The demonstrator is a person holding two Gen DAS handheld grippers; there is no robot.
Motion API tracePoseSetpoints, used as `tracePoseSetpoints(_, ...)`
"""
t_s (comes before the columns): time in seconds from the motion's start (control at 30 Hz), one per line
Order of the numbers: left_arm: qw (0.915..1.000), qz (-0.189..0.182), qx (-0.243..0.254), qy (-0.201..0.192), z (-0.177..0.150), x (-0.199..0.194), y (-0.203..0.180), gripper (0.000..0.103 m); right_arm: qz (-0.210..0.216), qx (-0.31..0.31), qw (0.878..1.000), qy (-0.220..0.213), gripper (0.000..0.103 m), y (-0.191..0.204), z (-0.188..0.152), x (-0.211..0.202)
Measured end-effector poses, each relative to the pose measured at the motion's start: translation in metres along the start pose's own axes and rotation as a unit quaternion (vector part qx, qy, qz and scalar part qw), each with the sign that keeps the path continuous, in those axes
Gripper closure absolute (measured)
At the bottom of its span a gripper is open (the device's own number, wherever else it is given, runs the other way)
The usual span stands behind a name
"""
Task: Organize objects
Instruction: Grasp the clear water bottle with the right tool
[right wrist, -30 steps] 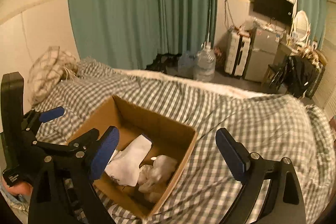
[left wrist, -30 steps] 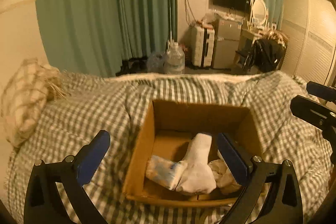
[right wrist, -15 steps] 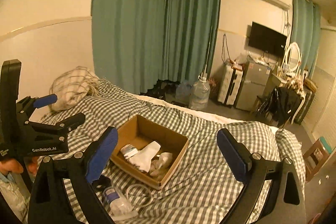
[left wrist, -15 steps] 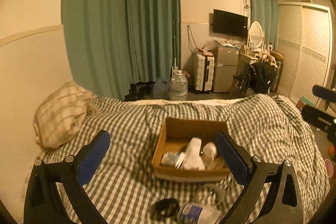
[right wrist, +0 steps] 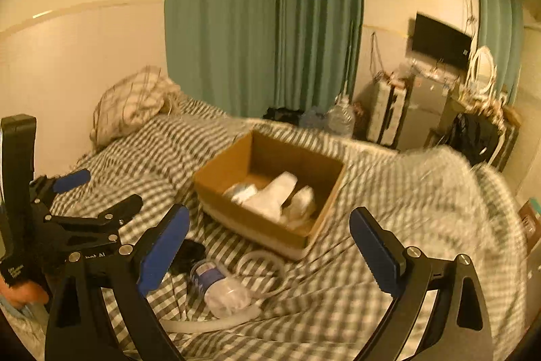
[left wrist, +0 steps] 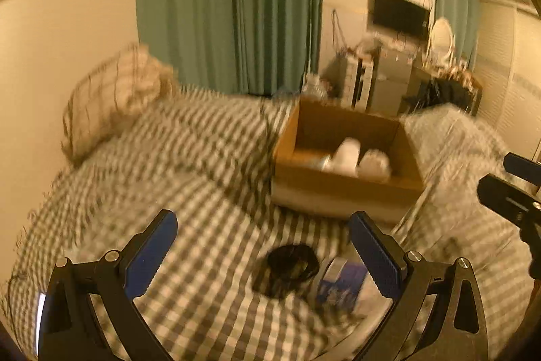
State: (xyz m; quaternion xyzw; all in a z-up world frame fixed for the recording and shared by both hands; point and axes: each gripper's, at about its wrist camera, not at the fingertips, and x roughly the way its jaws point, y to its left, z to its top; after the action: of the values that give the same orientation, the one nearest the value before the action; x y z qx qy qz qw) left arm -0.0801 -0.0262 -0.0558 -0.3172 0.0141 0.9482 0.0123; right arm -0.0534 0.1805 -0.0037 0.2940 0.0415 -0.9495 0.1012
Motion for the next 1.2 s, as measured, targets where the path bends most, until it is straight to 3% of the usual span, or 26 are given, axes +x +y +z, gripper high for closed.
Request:
tracePoseSetpoints(0.2,0.9974,0.016,0.011,0.070,-0.032,0.043,0.006,0.000,0.003,0.003,0.995,0.095,0.007,-0.003,-0.038,0.073)
tracePoseSetpoints(0.5,0.9951,0.021,-0.016,0.095,-0.041,0.052,0.022,0.000,0.061,-0.079,0.981,0.166,0.007,0.043,-0.071,0.114)
tracePoseSetpoints(0.7,0.9935,0.018,-0.031,0.108,-0.046,0.058,0.029,0.000,0.054,-0.109,0.969,0.217,0.008,0.056,-0.088,0.147)
tracePoseSetpoints(0.8,0.9929,0.016,-0.030,0.114,-0.048,0.060,0.028,0.000,0.068,-0.102,0.962,0.243,0.022,0.054,-0.094,0.158)
tracePoseSetpoints(0.83,0.9928,0.015,-0.029,0.115,-0.048,0.060,0.027,0.000,0.076,-0.103,0.961,0.245,0.028,0.056,-0.094,0.157)
tracePoseSetpoints(0.93,0.9927,0.013,-0.025,0.118,-0.049,0.061,0.026,0.000,0.069,-0.117,0.962,0.237,0.029,0.060,-0.096,0.150)
tracePoseSetpoints(1.03,0.9924,0.011,-0.022,0.121,-0.050,0.062,0.025,0.000,0.066,-0.102,0.971,0.206,0.032,0.053,-0.087,0.128)
tracePoseSetpoints(1.1,0.9918,0.007,-0.015,0.127,-0.050,0.064,0.021,0.000,0.045,-0.075,0.986,0.142,0.033,0.039,-0.073,0.097)
tracePoseSetpoints(1.2,0.9904,-0.001,0.004,0.138,-0.050,0.070,0.008,0.000,0.039,-0.035,0.995,0.090,0.034,0.017,-0.055,0.069)
